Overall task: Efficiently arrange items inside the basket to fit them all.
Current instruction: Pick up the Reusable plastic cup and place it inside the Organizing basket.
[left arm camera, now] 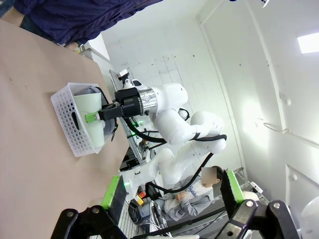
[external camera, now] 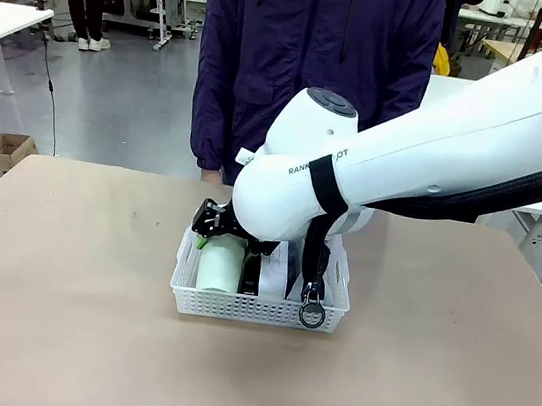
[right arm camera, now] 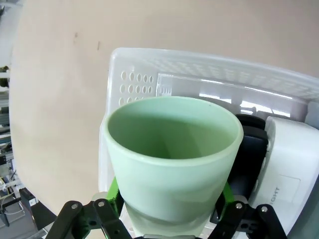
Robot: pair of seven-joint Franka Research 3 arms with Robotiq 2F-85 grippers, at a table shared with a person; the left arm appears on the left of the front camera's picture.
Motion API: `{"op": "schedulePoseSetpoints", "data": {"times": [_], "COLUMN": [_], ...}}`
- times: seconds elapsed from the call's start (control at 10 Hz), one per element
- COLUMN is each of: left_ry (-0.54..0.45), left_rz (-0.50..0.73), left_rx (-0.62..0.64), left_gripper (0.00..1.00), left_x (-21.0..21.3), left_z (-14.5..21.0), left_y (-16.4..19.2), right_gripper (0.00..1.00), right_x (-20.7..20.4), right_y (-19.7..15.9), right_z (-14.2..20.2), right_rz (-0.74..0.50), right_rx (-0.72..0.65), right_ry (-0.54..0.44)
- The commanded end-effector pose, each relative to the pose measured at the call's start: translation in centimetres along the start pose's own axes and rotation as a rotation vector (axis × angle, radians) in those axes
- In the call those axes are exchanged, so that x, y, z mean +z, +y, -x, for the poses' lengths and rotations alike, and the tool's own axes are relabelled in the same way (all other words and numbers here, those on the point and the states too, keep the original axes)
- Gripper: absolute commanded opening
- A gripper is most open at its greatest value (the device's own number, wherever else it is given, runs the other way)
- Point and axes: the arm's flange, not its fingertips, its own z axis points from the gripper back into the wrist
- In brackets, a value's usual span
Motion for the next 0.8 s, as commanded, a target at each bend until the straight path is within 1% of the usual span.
{"op": "schedulePoseSetpoints", "data": {"times": [0.0, 0.4, 0.6, 0.7], "left_ry": [0.001, 0.001, 0.001, 0.001], "left_rz": [-0.007, -0.007, -0.007, -0.007], "left_rx": [-0.002, -0.002, -0.002, -0.002], "left_gripper": [1.0, 1.0, 1.0, 1.0], "left_x": [-0.26, -0.26, -0.26, -0.26], "left_z": [0.18, 0.18, 0.18, 0.18], "left_y": [-0.34, -0.34, -0.34, -0.34], "right_gripper": [0.87, 0.87, 1.0, 1.0], "right_x": [-0.83, -1.06, -1.13, -1.06], "right_y": [1.6, 1.52, 1.46, 1.36], "right_z": [-0.58, -0.68, -0.79, -0.89], "right_rz": [0.04, 0.046, 0.031, 0.027], "right_rx": [-0.017, -0.023, -0.042, -0.045], "right_ry": [0.01, 0.017, 0.028, 0.025]}}
